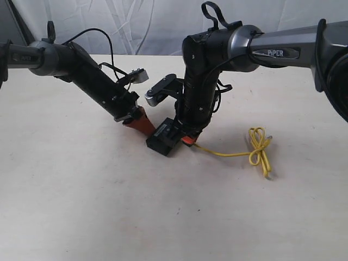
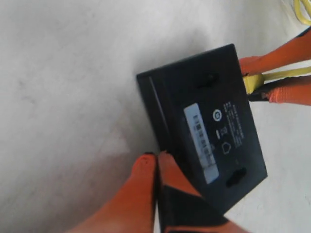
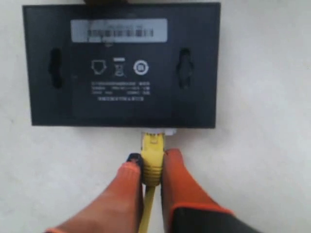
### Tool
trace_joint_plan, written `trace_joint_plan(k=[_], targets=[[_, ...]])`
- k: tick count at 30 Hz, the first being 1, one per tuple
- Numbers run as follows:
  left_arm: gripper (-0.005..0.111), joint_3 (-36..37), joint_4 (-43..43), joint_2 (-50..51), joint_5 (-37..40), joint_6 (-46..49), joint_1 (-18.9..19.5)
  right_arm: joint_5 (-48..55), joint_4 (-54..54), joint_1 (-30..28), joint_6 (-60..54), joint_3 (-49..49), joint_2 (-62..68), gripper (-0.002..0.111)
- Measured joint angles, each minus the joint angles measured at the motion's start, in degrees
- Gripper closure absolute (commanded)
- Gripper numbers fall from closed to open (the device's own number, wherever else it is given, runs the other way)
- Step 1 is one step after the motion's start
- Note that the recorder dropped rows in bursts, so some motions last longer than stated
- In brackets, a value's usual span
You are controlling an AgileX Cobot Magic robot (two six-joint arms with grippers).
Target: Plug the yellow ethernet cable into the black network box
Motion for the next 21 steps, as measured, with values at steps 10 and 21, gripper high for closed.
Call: trace_joint_plan(k=[10,21], targets=[[0.107,0.0,0.0,0.0,0.14,-5.55,3.01,0.75,0.0,0.0,0.0,0.0,0.0,0.109],[0.107,0.12,2.96,-4.65,-1.57,-11.29,3.71,0.75,-0.19,0.0,0.0,0.0,0.0,0.061]])
